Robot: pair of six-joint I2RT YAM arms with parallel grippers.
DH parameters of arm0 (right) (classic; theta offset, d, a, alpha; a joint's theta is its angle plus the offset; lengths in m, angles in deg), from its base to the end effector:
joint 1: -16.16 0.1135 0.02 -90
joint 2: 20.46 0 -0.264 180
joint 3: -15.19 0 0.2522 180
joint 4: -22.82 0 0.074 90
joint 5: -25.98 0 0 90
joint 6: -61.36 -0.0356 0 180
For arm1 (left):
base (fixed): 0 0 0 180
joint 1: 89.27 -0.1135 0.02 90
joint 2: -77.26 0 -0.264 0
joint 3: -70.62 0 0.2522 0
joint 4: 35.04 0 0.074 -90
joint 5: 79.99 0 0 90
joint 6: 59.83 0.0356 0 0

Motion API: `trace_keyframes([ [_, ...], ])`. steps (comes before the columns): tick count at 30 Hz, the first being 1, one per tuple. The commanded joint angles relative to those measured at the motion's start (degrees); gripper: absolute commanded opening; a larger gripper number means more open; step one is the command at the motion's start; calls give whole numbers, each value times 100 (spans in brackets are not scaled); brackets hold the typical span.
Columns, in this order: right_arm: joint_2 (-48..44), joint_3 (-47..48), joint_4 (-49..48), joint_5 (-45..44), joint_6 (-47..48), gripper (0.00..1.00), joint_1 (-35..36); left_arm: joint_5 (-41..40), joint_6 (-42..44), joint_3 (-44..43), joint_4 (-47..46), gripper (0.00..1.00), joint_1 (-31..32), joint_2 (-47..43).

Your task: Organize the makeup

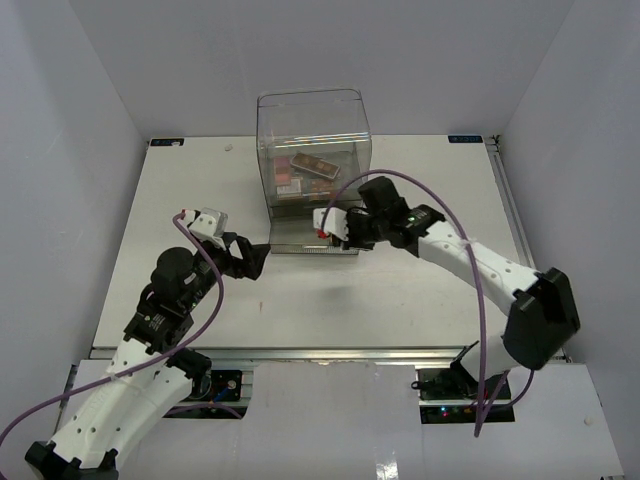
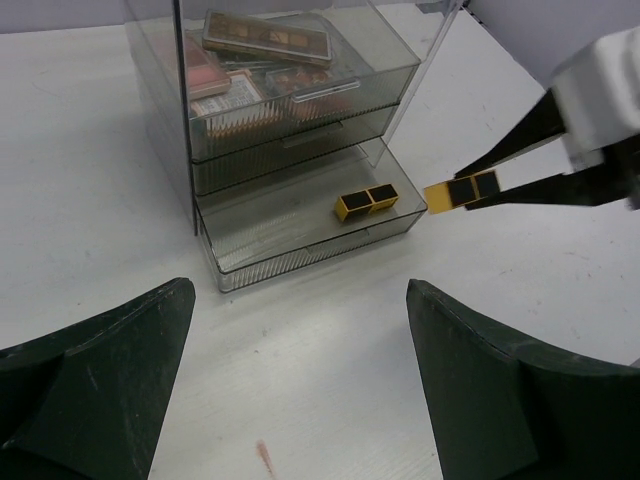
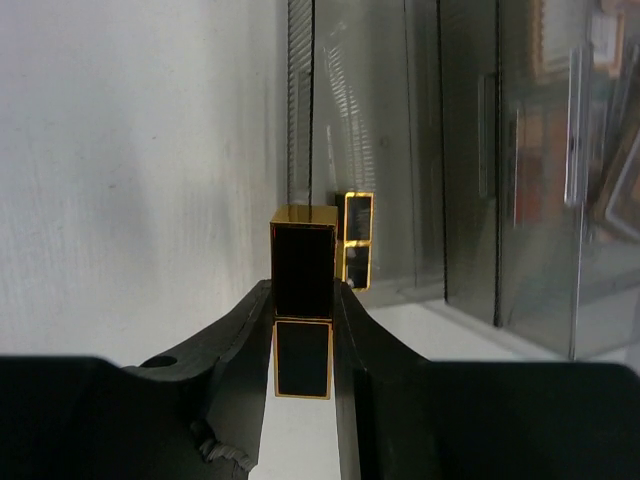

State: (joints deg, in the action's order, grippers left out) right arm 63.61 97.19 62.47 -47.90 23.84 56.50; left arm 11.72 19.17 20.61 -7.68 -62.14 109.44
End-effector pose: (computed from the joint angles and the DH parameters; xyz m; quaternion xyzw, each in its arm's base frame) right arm 0.2417 0.2183 0.2950 -0.6940 0.5814 0.0844 0.4162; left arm 0.1283 -0.0669 0.3132 0.1166 0.7544 -0.2217 0.6067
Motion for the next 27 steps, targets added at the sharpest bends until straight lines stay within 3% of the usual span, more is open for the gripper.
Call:
trace_keyframes([
  [1, 1208, 1144, -119, -1029, 876, 11, 430, -418, -5, -66, 106, 98, -15, -139],
  [6, 2265, 1917, -324, -1397, 786, 18, 628, -617, -7, -58, 142, 98, -15, -253],
  [13, 2807, 2435, -556, -1793, 386, 47, 651, -678, -9, -49, 142, 98, -15, -276],
  [16, 2696, 2373, -543, -1696, 235, 53, 651, -657, -23, -49, 121, 98, -15, -276],
  [22, 2009, 1975, -436, -1252, -18, 55, 642, -585, -156, -14, 64, 98, -15, -231],
  [27, 722, 1578, 175, 342, -360, 50, 329, 125, -1001, 216, -286, 86, -15, 34],
])
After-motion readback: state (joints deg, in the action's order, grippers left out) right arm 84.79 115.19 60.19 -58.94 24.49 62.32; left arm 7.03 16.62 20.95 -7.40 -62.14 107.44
